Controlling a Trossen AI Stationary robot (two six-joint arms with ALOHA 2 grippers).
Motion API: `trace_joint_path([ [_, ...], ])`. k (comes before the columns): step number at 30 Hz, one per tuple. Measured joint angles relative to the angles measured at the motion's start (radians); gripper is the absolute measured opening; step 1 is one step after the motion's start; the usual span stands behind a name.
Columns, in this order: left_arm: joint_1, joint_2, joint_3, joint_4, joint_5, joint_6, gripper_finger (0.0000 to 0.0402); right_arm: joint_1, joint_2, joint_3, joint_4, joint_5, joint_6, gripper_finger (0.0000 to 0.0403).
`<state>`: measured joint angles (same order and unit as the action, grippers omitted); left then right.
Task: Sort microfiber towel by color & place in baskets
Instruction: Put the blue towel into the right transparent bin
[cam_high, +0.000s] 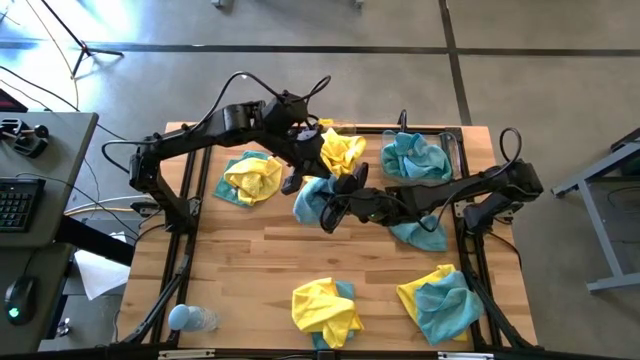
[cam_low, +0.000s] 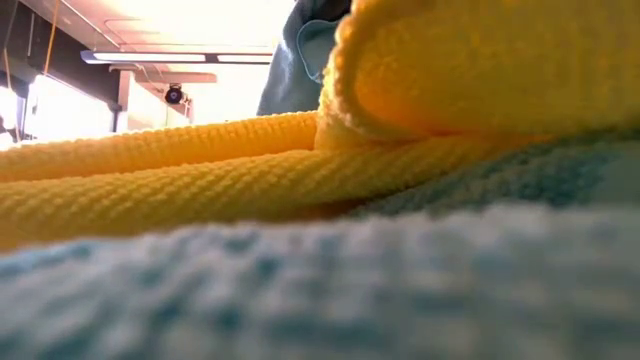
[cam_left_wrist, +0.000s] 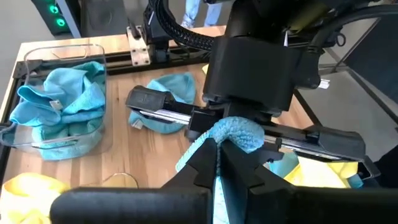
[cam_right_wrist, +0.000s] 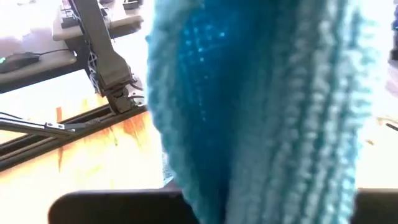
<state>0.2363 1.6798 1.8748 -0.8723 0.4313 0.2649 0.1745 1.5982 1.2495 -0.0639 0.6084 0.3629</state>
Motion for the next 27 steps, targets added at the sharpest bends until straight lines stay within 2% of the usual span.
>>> trace_joint_path([
  [5, 0.021, 0.000, 0.000, -0.057, -0.003, 0.034, 0.0041, -0.011, 0.000, 0.000, -0.006, -0.010, 0.075, 0.0029],
  [7, 0.029, 0.000, 0.000, -0.088, -0.008, 0.050, 0.0063, -0.011, 0.000, 0.000, -0.020, -0.016, 0.101, 0.0021],
  [10, 0.043, 0.000, 0.000, -0.136, -0.069, 0.049, 0.0087, -0.011, 0.000, 0.000, -0.066, -0.015, 0.161, 0.0006],
  [13, 0.070, 0.000, 0.000, -0.186, -0.116, 0.047, 0.0098, -0.008, 0.000, 0.000, -0.126, -0.015, 0.234, 0.0008],
  [17, 0.132, -0.001, -0.011, -0.258, -0.092, 0.044, 0.0101, -0.004, -0.001, 0.000, -0.227, -0.016, 0.342, 0.0010],
  [22, 0.210, -0.059, -0.215, -0.197, 0.058, 0.025, 0.0101, -0.012, -0.032, -0.001, -0.331, -0.015, 0.406, 0.0003],
  [27, 0.245, -0.201, -0.485, -0.056, 0.057, -0.048, 0.0092, -0.054, -0.117, -0.001, -0.407, 0.035, 0.398, 0.0003],
])
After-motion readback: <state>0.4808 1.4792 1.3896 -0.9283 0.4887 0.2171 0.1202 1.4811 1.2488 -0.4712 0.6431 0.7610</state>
